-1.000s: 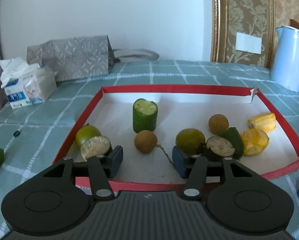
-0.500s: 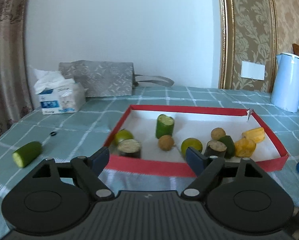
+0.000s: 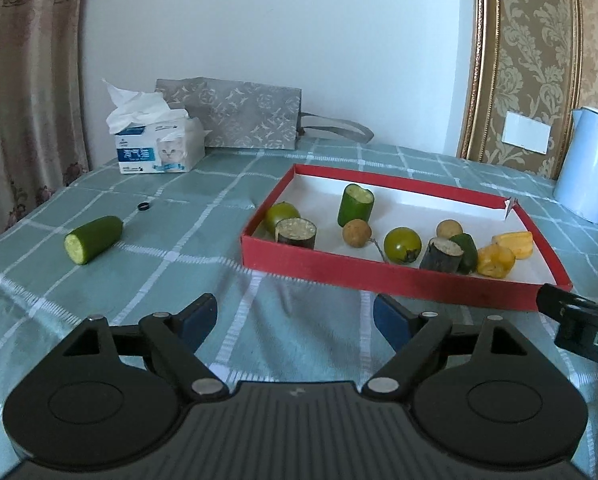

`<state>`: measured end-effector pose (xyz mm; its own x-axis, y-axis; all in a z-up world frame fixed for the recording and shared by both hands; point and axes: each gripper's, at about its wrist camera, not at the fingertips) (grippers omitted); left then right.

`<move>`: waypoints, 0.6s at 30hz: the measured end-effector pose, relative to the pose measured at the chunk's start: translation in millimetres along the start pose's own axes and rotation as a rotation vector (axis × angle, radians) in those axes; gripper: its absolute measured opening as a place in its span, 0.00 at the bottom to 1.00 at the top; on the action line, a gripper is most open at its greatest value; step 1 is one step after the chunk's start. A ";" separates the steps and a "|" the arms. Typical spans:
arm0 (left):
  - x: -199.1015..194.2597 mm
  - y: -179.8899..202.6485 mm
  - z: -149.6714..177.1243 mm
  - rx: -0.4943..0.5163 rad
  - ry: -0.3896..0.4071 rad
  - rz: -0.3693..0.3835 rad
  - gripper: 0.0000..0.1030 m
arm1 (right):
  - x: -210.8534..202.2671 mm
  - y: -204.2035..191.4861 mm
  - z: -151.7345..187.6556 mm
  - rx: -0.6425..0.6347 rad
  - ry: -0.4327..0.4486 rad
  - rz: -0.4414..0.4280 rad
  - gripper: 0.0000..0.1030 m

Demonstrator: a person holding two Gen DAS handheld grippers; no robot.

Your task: Organize fruits

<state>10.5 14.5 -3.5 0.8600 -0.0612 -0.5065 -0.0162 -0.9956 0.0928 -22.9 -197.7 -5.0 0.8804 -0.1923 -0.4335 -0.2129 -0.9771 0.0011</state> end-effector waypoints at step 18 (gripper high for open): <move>-22.8 21.8 6.8 0.068 0.031 0.017 0.88 | -7.4 -22.8 2.6 -0.019 -0.011 0.062 1.00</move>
<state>-12.9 -6.4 4.3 0.8745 -0.0770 -0.4788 -0.0646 -0.9970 0.0424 -25.7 -173.8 -4.2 0.8613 -0.2514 -0.4416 -0.2584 -0.9650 0.0454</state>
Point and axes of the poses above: each gripper's, at about its wrist camera, not at the fingertips, and x roughly the way its jaws point, y to its right, z to its underside, and after that the axes turned 4 degrees about -x, right-handed
